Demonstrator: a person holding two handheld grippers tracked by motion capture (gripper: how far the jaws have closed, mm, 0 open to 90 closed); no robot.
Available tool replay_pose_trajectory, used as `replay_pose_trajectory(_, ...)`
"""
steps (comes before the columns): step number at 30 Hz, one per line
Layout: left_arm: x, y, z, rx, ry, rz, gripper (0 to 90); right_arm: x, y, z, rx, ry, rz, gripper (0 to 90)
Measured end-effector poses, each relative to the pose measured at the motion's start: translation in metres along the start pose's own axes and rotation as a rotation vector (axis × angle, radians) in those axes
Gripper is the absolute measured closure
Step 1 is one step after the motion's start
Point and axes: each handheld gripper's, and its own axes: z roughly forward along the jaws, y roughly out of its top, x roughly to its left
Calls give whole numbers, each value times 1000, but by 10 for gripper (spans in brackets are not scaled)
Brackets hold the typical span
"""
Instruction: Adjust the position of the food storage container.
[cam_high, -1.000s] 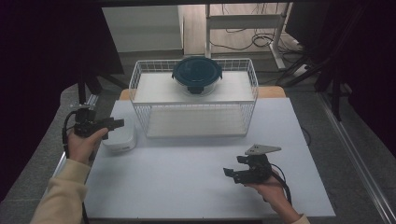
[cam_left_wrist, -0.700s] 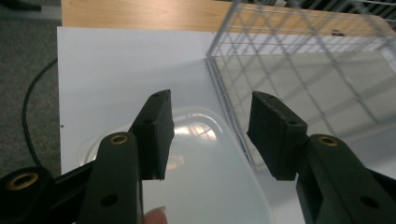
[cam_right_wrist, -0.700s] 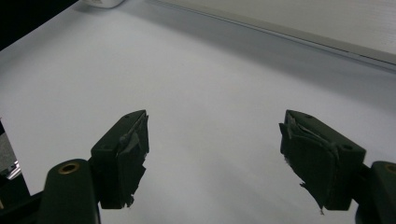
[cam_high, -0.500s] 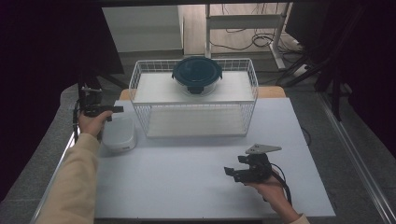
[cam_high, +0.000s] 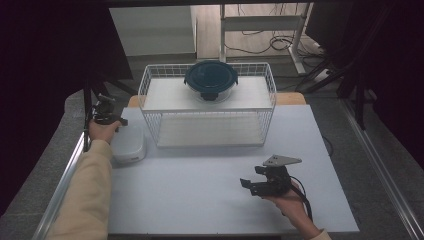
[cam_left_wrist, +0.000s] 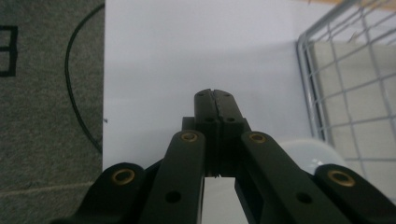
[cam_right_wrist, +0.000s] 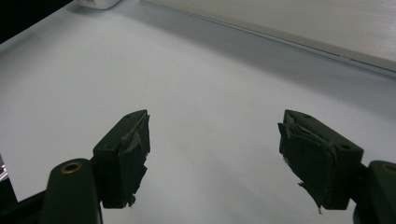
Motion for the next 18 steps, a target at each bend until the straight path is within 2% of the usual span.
replay_pose_trajectory(5,-1,-5,-4,29,-17,11,900,0,-1,0,7,-2,0,241)
replay_pose_trajectory(8,-3,-15,-8,37,-56,16,900,2,-1,0,11,3,-4,241)
replay_pose_trajectory(12,-12,-32,-18,64,-93,61,900,3,-1,2,19,3,-8,241)
replay_pose_trajectory(15,-20,-42,-24,77,-81,115,900,5,-1,2,18,4,-12,241)
replay_pose_trajectory(18,-24,-52,-26,78,-107,129,900,8,0,1,19,4,-24,241)
